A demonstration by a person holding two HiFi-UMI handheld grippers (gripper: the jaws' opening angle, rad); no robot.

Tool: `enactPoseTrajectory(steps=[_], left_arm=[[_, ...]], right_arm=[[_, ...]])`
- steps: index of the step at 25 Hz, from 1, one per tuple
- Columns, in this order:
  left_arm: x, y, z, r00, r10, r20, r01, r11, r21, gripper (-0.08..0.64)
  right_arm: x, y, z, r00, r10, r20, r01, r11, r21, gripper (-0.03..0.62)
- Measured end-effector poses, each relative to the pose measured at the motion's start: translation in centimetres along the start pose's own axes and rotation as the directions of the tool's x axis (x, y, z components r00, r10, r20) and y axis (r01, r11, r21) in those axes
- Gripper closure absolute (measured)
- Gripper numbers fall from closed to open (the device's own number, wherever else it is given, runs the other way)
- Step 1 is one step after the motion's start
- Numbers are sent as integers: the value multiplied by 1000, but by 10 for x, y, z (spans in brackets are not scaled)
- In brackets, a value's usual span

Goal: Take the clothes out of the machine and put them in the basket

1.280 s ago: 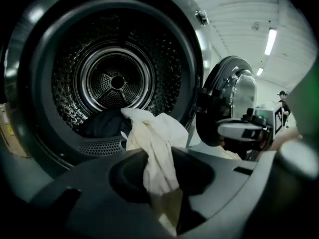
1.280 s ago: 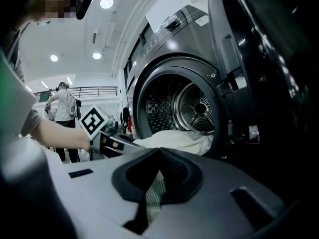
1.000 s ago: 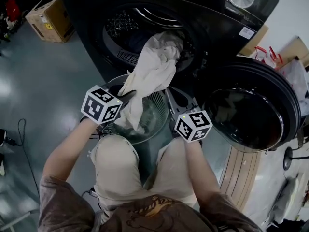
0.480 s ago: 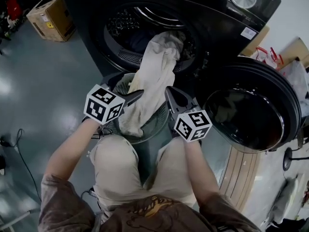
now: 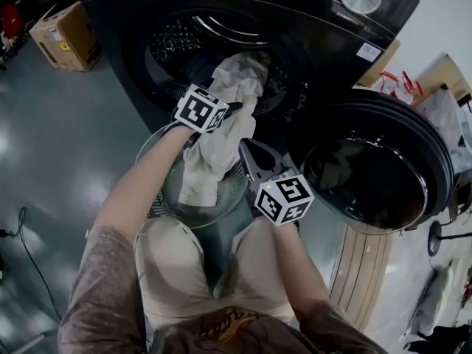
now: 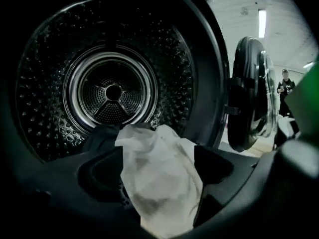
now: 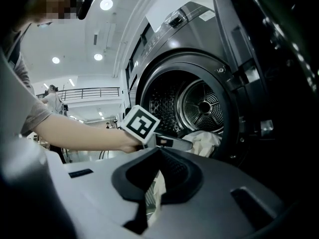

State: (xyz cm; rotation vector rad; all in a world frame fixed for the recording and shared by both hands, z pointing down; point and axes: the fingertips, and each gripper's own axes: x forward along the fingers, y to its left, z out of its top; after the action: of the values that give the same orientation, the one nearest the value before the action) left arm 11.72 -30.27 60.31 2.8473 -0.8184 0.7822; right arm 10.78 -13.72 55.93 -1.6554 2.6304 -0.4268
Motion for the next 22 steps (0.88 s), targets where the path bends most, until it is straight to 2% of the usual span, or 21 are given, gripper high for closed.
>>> enactPoseTrajectory(steps=[4,7,11,12,14,16,22], left_arm=[[37,12,-10,997,2,-81,-4,1000,-22,123],[55,16,-23,989,-24,-145,14,997,-70,126],[56,18,-26,993,-50,-110,36,991,-126,154],[53,19,-26,994,-42,-105,29,992,-123,190],[47,21,-27,993,-25,-117,12,994,-112,367],[38,18,-28,990,-37,-134,21,993,-113,425],[-15,-6,-26,984,-119,-133,108,990,-88,466]], right_arm=[[-1,-7,-2,1000,-17,-5,17,1000,5,595],[-3,-7,-2,1000,-21,-6,21,1000,4,595],[-4,-4,0,1000,-14,-4,14,1000,-9,595],[-4,-4,0,1000,-15,-4,15,1000,-11,595],[-4,-7,0,1000,-18,-4,18,1000,-10,595],[-4,-7,0,1000,-21,-2,21,1000,-8,595],[-8,-11,0,1000,-24,1,24,1000,-10,595]])
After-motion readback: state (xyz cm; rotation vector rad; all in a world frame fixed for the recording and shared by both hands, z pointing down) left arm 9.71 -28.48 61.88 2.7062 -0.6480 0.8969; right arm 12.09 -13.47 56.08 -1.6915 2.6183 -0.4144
